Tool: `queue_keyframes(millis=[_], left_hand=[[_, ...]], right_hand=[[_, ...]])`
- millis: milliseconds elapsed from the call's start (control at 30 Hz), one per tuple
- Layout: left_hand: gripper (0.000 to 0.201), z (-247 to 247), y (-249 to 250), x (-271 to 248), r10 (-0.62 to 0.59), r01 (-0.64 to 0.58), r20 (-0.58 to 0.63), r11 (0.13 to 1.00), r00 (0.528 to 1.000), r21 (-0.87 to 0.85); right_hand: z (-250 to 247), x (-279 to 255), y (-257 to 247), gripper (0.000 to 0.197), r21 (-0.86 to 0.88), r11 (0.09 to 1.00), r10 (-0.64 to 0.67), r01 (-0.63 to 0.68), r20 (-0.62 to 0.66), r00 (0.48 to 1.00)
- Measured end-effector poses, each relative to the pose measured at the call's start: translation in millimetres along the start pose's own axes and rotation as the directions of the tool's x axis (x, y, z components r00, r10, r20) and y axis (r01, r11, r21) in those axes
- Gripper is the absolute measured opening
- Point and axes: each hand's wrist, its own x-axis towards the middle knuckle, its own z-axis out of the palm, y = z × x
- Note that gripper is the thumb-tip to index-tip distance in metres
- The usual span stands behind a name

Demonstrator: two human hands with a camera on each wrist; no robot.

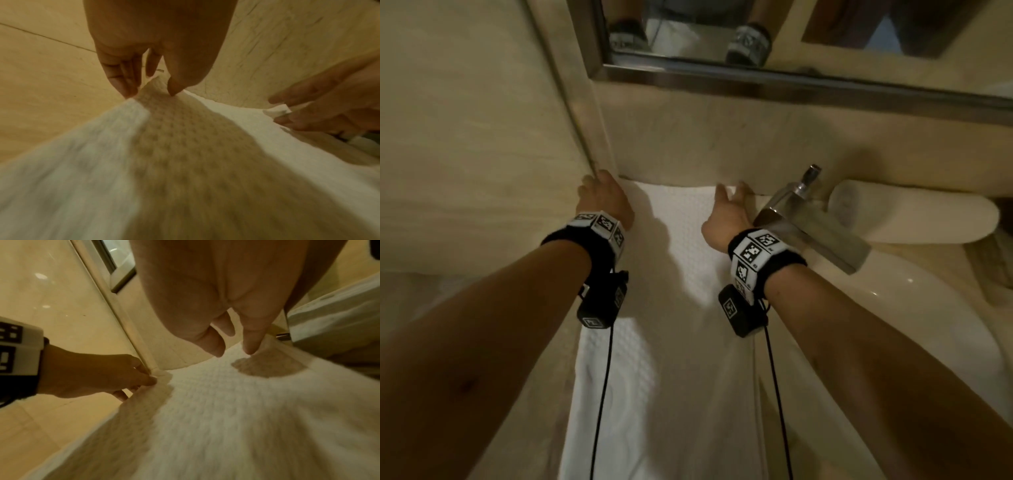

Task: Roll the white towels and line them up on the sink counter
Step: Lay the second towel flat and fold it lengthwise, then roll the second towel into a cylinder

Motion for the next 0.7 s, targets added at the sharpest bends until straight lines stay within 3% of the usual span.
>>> queue_keyframes(millis=[100, 333, 533, 700], left_hand=[[0.052, 7.8, -8.5, -30.9, -0.015, 0.016, 0.025, 1.0, 1.0, -0.024], [0.052, 13.6, -33.1, -137.6, -0.009, 0.011, 0.034, 0.998, 0.999, -0.058], [0.071, 25.3, -85.0, -250.1, -0.072, 0.087, 0.105, 0.984, 0.992, -0.154], [0.068, 33.5, -144.1, -327.1, -0.099, 0.137, 0.157, 0.958, 0.983, -0.252]], right_hand=[[5.8, -22.5, 5.4, 0.063, 0.147, 0.989, 0.006, -0.003, -0.023, 1.0], [34.0, -125.0, 38.7, 0.038, 0.244, 0.962, -0.1, 0.119, -0.091, 0.991], [73.4, -224.8, 81.0, 0.038, 0.245, 0.959, -0.163, 0.142, 0.07, 0.984], [110.9, -295.8, 107.2, 0.029, 0.381, 0.921, -0.063, 0.085, -0.069, 0.996]])
